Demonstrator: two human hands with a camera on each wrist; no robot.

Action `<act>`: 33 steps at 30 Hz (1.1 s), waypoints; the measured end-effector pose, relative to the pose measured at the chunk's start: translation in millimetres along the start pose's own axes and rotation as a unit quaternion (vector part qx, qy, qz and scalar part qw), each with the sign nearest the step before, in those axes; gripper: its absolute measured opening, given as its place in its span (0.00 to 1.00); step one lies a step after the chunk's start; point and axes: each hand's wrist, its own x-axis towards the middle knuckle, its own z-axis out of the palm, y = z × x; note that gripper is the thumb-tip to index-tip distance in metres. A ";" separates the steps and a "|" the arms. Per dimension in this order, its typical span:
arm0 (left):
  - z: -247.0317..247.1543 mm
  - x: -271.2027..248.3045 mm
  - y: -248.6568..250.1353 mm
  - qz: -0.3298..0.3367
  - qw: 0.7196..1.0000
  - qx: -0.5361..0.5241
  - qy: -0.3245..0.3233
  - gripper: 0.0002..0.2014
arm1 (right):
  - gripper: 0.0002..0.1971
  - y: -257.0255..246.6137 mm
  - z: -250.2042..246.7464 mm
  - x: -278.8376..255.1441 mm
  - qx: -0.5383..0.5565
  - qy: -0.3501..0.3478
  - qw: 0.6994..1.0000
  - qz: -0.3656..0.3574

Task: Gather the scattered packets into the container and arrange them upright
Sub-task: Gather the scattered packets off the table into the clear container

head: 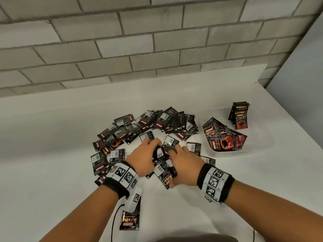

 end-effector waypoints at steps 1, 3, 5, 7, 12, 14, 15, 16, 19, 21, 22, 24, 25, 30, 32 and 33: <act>-2.7 -1.0 -0.5 0.001 1.000 -0.010 0.007 0.30 | 0.50 0.3 1.1 2.1 -0.003 0.003 1.000 0.004; -11.3 -2.8 -1.1 -0.003 0.999 -0.029 0.029 0.31 | 0.50 2.6 -1.4 5.3 0.007 0.004 1.000 0.019; -23.2 -4.7 -0.7 -0.013 0.997 -0.041 0.060 0.31 | 0.47 6.1 -4.0 7.0 0.017 0.005 0.999 0.028; -37.4 -5.8 -1.9 -0.017 0.995 -0.054 0.084 0.31 | 0.44 7.8 -4.3 7.5 0.035 0.002 0.999 0.033; -55.5 -6.1 -15.0 -0.040 0.997 -0.066 -0.002 0.35 | 0.34 7.8 -13.4 -5.0 0.124 0.000 0.992 -0.002; -45.7 -10.3 -11.8 -0.045 0.996 -0.046 -0.066 0.33 | 0.23 13.5 -28.3 -18.3 0.154 0.022 0.988 -0.022; -37.6 -12.8 -8.4 -0.041 0.995 -0.030 -0.083 0.33 | 0.17 18.7 -38.9 -26.6 0.173 0.037 0.984 -0.026; -28.7 -14.1 -5.4 -0.032 0.995 -0.005 -0.090 0.32 | 0.13 26.2 -51.4 -34.9 0.198 0.052 0.978 -0.024; -2.6 -12.0 -3.9 0.011 0.993 0.067 -0.099 0.30 | 0.20 56.2 -89.2 -56.5 0.275 0.167 0.947 0.021; 7.5 -7.7 -7.5 0.026 0.992 0.070 -0.106 0.30 | 0.26 84.4 -105.4 -63.7 0.270 0.268 0.921 0.087; 10.5 -5.7 -8.9 0.032 0.991 0.068 -0.109 0.29 | 0.28 99.3 -109.4 -65.3 0.261 0.296 0.910 0.126; 13.2 -1.4 -8.7 0.036 0.990 0.074 -0.110 0.27 | 0.31 127.0 -108.7 -64.2 0.245 0.297 0.905 0.182; 13.3 0.6 -7.9 0.031 0.990 0.080 -0.108 0.27 | 0.32 137.5 -105.0 -63.4 0.239 0.273 0.911 0.195; 10.5 6.3 -7.2 0.018 0.996 0.074 -0.050 0.31 | 0.39 156.7 -74.8 -54.9 0.213 0.134 0.943 0.218; 8.5 7.2 -7.5 0.018 0.997 0.070 -0.034 0.31 | 0.41 156.6 -71.7 -52.6 0.178 0.156 0.945 0.226; 7.2 7.4 -7.1 0.016 0.997 0.070 -0.029 0.31 | 0.39 154.3 -72.2 -51.8 0.163 0.180 0.945 0.219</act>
